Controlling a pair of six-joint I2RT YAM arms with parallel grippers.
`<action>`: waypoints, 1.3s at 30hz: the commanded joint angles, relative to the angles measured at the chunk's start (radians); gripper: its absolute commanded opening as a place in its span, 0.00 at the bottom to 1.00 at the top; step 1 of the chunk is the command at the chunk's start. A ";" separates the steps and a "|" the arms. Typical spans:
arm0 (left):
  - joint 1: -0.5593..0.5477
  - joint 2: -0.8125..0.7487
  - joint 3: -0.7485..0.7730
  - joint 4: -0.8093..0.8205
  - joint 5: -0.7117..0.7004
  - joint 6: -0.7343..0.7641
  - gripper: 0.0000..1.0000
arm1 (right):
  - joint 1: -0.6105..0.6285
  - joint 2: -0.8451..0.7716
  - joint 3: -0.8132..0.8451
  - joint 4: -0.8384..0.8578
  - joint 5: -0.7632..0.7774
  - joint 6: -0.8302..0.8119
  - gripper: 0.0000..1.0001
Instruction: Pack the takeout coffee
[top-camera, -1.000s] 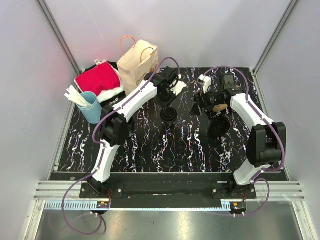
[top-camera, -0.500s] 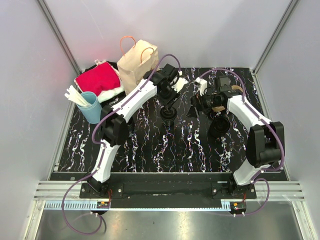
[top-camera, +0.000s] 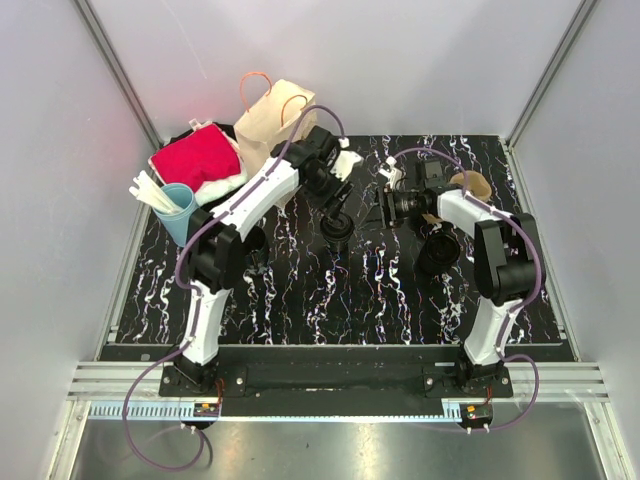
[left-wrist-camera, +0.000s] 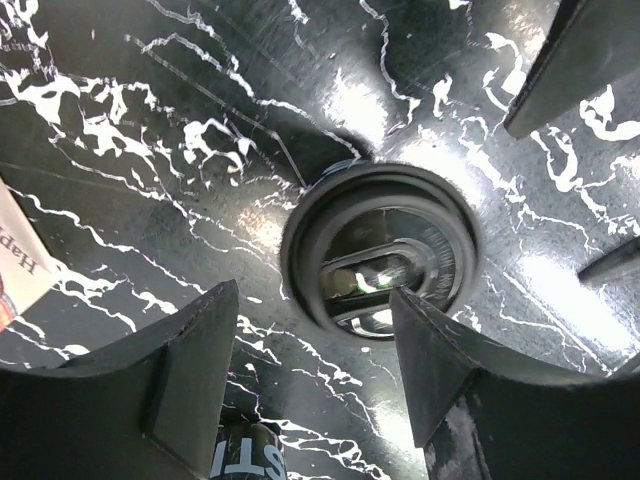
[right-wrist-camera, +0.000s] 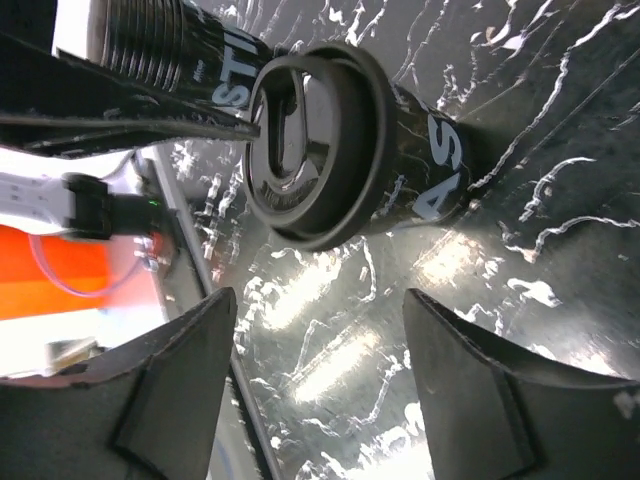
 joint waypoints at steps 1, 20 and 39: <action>0.036 -0.081 -0.054 0.107 0.094 -0.008 0.65 | 0.015 0.040 0.041 0.138 -0.096 0.151 0.72; 0.047 -0.101 -0.125 0.163 0.174 -0.010 0.66 | 0.044 0.125 0.036 0.255 -0.087 0.276 0.54; 0.047 -0.069 -0.211 0.179 0.135 -0.004 0.61 | 0.052 0.136 0.019 0.259 -0.088 0.271 0.43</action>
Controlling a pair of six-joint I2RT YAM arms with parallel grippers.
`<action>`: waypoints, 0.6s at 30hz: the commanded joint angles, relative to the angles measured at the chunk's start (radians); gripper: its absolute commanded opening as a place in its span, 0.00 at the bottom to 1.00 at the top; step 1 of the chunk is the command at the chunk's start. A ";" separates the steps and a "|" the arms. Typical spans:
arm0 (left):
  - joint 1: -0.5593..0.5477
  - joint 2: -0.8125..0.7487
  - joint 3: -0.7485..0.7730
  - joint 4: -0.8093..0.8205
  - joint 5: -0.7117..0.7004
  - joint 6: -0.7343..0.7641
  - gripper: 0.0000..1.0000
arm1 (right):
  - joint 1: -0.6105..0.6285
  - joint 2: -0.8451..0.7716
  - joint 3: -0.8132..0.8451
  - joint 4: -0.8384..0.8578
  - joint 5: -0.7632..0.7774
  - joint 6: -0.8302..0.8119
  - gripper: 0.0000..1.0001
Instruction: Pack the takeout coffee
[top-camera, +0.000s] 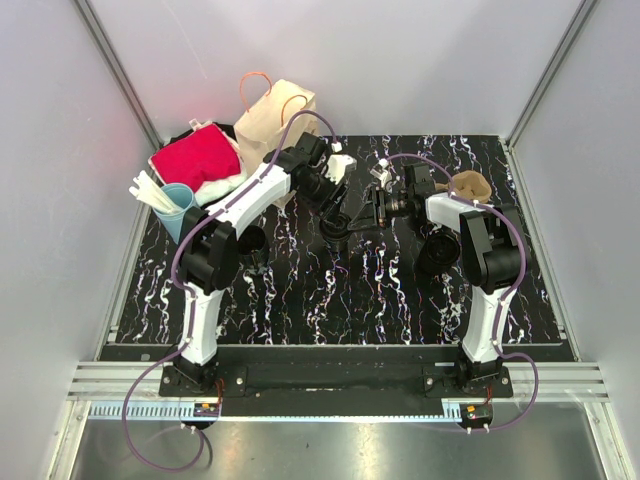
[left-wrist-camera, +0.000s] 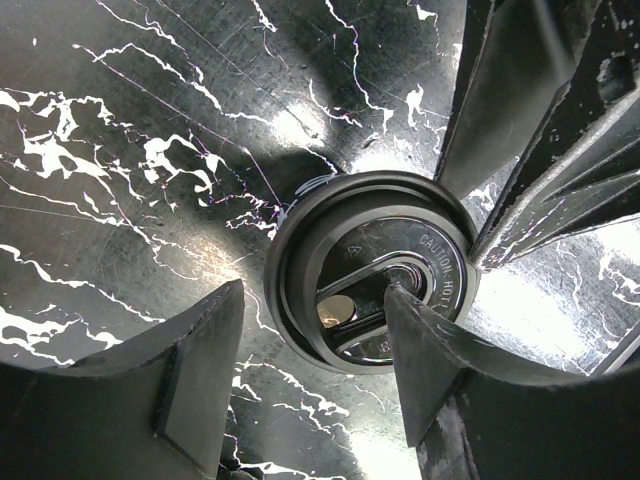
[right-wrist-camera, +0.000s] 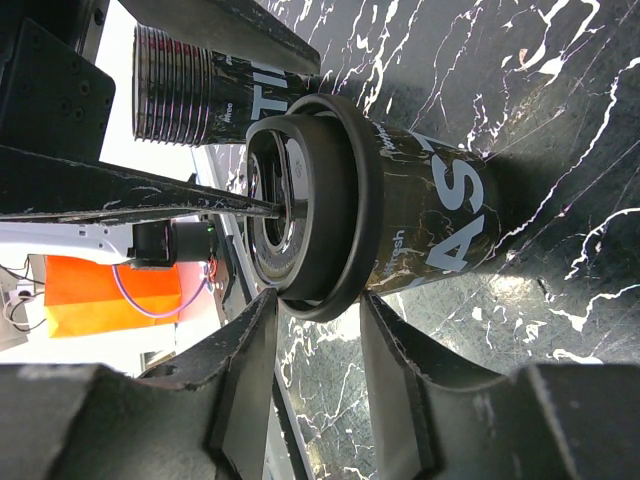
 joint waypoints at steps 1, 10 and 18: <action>-0.002 -0.017 -0.020 0.009 -0.021 0.006 0.61 | 0.015 0.004 0.012 0.023 -0.009 -0.009 0.43; 0.000 -0.006 -0.023 0.009 -0.041 0.002 0.61 | 0.015 -0.018 0.010 0.027 -0.061 -0.015 0.47; 0.000 0.000 -0.020 0.009 -0.041 -0.005 0.61 | 0.018 -0.002 0.001 0.026 -0.014 -0.039 0.41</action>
